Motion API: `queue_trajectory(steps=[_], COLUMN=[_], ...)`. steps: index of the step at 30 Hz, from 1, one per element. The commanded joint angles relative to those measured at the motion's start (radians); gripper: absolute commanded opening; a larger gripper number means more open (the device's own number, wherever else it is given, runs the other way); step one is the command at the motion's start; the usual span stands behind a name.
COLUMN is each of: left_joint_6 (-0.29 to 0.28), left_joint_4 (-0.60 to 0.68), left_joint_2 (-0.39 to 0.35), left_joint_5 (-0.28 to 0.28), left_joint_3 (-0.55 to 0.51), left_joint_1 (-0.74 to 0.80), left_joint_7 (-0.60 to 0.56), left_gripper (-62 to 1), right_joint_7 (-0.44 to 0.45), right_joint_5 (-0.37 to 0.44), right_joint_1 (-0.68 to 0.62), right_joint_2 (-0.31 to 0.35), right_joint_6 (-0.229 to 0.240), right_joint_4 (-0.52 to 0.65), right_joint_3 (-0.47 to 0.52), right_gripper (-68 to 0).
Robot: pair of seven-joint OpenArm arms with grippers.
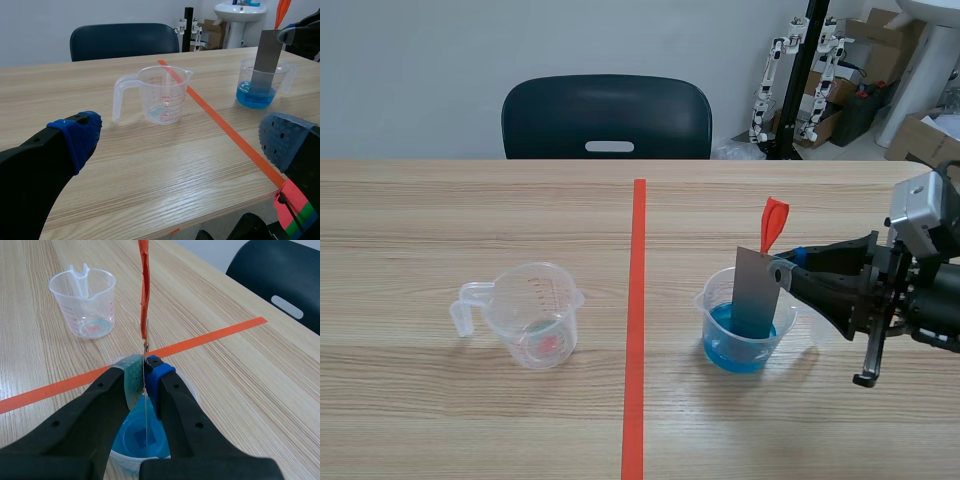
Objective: Do the redox reaction experiment. lower the plate into the blue solution
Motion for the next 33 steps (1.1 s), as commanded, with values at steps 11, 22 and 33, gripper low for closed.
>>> queue_trajectory(steps=[11,22,33], left_joint_6=[-0.002,-0.002,-0.002], left_joint_4=[0.008,0.008,0.008], left_joint_2=[-0.006,-0.006,-0.006], left_joint_5=[0.000,0.000,0.000], left_joint_3=[-0.003,-0.003,-0.003], left_joint_1=[0.014,0.014,0.014], left_joint_7=[-0.003,-0.003,-0.003], left_gripper=[1.4,1.4,1.4], right_joint_7=[0.004,-0.011,-0.011], right_joint_5=[0.011,0.011,0.011], right_joint_1=[0.009,0.009,0.009], right_joint_2=[0.014,0.013,0.013], right_joint_6=[0.008,0.008,0.008], right_joint_4=[0.009,0.009,0.009], right_joint_3=[0.008,0.008,0.008], right_gripper=[-66.9,-66.9,-66.9])
